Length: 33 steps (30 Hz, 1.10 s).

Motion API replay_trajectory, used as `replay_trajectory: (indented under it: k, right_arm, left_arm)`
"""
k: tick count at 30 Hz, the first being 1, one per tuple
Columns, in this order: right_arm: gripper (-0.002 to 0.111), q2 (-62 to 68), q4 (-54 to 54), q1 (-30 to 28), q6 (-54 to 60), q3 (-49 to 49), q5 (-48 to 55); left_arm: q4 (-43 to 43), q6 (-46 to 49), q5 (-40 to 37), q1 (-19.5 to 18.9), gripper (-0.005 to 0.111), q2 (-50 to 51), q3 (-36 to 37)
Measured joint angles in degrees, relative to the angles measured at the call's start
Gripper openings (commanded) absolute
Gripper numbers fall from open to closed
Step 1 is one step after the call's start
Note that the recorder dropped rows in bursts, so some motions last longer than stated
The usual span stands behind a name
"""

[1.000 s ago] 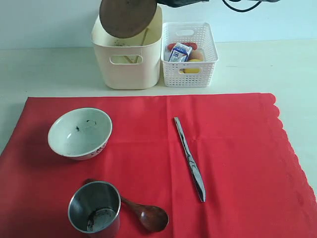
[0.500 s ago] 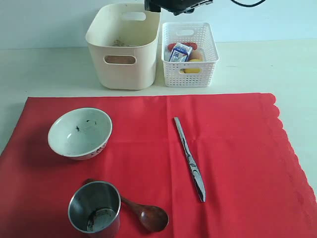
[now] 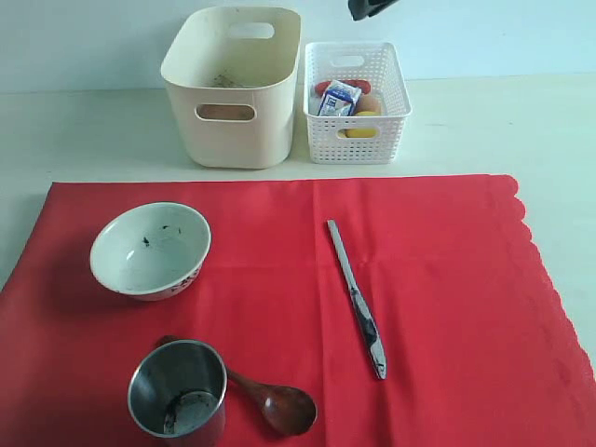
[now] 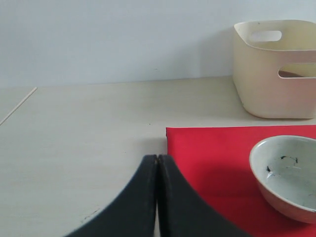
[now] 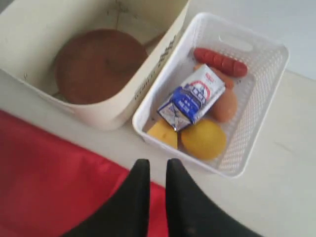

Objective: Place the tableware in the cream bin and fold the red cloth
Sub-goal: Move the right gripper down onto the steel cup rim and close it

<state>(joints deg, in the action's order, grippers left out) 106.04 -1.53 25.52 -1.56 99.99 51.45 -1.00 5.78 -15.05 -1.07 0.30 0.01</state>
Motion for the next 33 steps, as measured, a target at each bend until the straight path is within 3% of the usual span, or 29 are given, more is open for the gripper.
replay_trajectory:
  k: [5, 10, 17, 26, 29, 33]
  right_arm:
    - [0.000, -2.35, 0.34, 0.00, 1.01, -1.30, 4.56]
    - [0.000, -6.00, 5.22, 0.00, 3.56, -8.77, 4.01]
    - [0.000, -9.54, 22.60, 0.63, 15.07, -21.94, 1.89]
    - [0.001, -9.75, 26.67, 11.49, 18.76, -30.02, -0.85]
    - [0.008, -9.75, 26.76, 15.28, 18.78, -30.69, -1.40]
    - [0.027, -9.64, 26.76, 20.32, 18.03, -30.74, -2.93]
  left_arm:
    - [0.00, 0.00, 0.00, 0.00, 0.003, 0.00, 0.00]
    - [0.00, 0.00, 0.00, 0.00, 0.003, 0.00, 0.00]
    - [0.00, 0.00, 0.00, 0.00, 0.003, 0.00, 0.00]
    - [0.00, 0.00, 0.00, 0.00, 0.003, 0.00, 0.00]
    - [0.00, 0.00, 0.00, 0.00, 0.003, 0.00, 0.00]
    - [0.00, 0.00, 0.00, 0.00, 0.003, 0.00, 0.00]
